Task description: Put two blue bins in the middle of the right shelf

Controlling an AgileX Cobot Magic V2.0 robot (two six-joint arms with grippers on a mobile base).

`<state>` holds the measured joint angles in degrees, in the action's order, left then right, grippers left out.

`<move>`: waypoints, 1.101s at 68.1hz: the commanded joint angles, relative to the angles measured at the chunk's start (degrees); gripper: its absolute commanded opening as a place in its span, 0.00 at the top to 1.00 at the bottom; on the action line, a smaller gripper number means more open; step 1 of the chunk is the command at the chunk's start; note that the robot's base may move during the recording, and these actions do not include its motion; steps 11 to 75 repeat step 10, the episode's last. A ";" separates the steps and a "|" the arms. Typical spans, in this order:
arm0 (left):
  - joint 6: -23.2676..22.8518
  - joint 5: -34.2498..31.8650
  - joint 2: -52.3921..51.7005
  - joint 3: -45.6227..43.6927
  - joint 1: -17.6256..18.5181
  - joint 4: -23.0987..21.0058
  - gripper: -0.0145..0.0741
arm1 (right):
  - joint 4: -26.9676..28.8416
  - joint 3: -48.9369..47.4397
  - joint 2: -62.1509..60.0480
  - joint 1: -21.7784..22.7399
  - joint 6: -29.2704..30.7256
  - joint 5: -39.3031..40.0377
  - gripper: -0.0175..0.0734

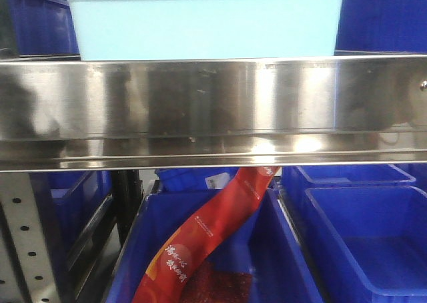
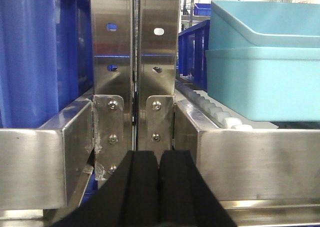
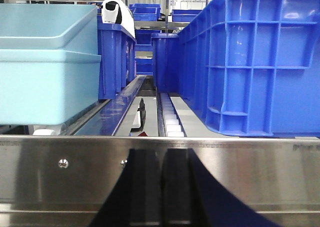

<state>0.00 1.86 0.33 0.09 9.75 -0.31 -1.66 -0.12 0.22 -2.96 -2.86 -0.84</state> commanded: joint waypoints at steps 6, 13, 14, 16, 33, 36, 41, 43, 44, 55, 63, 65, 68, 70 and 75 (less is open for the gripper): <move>0.00 -1.35 -0.33 -0.09 -0.05 -0.27 0.95 | 0.32 0.12 -0.22 0.25 0.30 1.26 0.99; 0.00 -1.35 -0.33 -0.09 -0.05 -0.27 0.95 | 0.32 0.12 -0.22 0.25 0.30 1.26 0.99; 0.00 -1.35 -0.33 -0.09 -0.05 -0.27 0.95 | 0.32 0.12 -0.22 0.25 0.30 1.26 0.99; 0.00 -1.35 -0.33 -0.09 -0.05 -0.27 0.95 | 0.32 0.12 -0.22 0.25 0.30 1.26 0.99; 0.00 -1.35 -0.33 -0.09 -0.05 -0.27 0.95 | 0.32 0.12 -0.22 0.25 0.30 1.26 0.99; 0.00 -1.35 -0.33 -0.09 -0.05 -0.27 0.95 | 0.32 0.12 -0.22 0.25 0.30 1.26 0.99; 0.00 -1.35 -0.33 -0.09 -0.05 -0.27 0.95 | 0.32 0.12 -0.22 0.25 0.30 1.26 0.99; 0.00 -1.35 -0.33 -0.09 -0.05 -0.27 0.95 | 0.32 0.12 -0.22 0.25 0.30 1.26 0.99; 0.00 -1.35 -0.33 -0.09 -0.05 -0.27 0.95 | 0.32 0.12 -0.22 0.25 0.30 1.26 0.99; 0.00 -1.35 -0.33 -0.09 -0.05 -0.27 0.95 | 0.32 0.12 -0.22 0.25 0.30 1.26 0.99; 0.00 -1.35 -0.33 -0.09 -0.05 -0.27 0.95 | 0.32 0.12 -0.22 0.25 0.30 1.26 0.99; 0.00 -1.35 -0.33 -0.09 -0.05 -0.27 0.95 | 0.32 0.12 -0.22 0.25 0.30 1.26 0.99; 0.00 -1.35 -0.33 -0.09 -0.05 -0.27 0.95 | 0.32 0.12 -0.22 0.25 0.30 1.26 0.99; 0.00 -1.35 -0.33 -0.09 -0.05 -0.27 0.95 | 0.32 0.12 -0.22 0.25 0.30 1.26 0.99; 0.00 -1.35 -0.33 -0.09 -0.05 -0.27 0.95 | 0.32 0.12 -0.22 0.25 0.30 1.26 0.99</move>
